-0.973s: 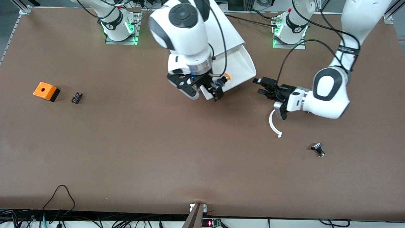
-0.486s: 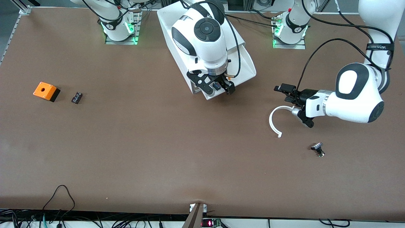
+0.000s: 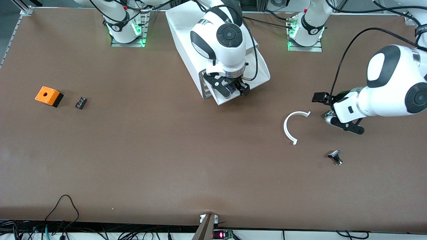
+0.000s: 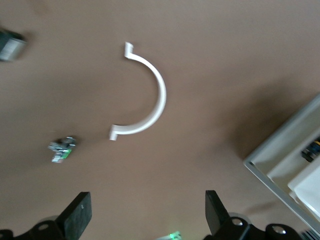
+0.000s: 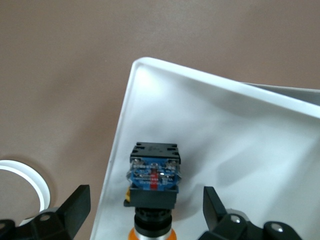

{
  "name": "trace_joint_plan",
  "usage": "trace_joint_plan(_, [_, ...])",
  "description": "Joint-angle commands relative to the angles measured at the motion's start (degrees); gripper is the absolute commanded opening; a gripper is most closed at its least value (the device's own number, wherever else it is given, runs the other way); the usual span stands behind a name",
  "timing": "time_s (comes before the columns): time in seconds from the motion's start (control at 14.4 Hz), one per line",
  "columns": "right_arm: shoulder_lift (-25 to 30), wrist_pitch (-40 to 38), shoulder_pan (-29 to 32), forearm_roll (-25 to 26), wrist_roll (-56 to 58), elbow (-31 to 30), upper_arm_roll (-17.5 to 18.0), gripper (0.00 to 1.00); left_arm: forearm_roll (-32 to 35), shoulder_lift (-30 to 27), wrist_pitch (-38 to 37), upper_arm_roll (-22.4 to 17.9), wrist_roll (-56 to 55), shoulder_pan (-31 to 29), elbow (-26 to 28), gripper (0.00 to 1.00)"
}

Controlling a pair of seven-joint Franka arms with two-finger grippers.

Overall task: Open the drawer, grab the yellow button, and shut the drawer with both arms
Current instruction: 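Lift the button out with the right gripper while the left gripper returns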

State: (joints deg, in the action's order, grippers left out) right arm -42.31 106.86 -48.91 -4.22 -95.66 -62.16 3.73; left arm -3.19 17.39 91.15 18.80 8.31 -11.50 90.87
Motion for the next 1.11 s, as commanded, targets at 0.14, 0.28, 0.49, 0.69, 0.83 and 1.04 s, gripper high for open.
trace_joint_plan(0.14, [1.00,-1.83,-0.66,-1.14,0.04,-1.56,-0.39,0.90,2.58,6.34,-3.52,-0.69,-1.10,-1.50,-11.93,1.00])
trace_joint_plan(0.28, [1.18,-1.92,-0.84,-1.14,0.39,-1.83,-0.39,0.66,2.49,6.52,-4.49,-0.87,-2.15,-2.12,-11.07,1.00])
trace_joint_plan(0.49, [1.62,-4.20,-0.58,-1.23,1.27,-1.39,-0.39,0.18,2.14,8.01,-0.47,-0.69,-14.94,-3.27,-10.54,1.00])
trace_joint_plan(0.69, [2.58,-4.30,-0.58,-1.23,1.27,-1.30,-0.39,0.00,2.93,7.66,1.31,0.10,-24.54,-1.95,-8.07,1.00])
trace_joint_plan(0.83, [3.55,-5.34,-0.23,-0.97,1.27,-1.13,-0.48,0.00,2.93,7.58,1.31,0.10,-26.49,-1.34,-7.55,1.00])
trace_joint_plan(1.04, [3.64,-6.75,1.61,-0.88,4.07,3.17,-1.27,0.00,3.02,7.31,1.40,0.10,-31.06,-0.11,-6.50,0.99])
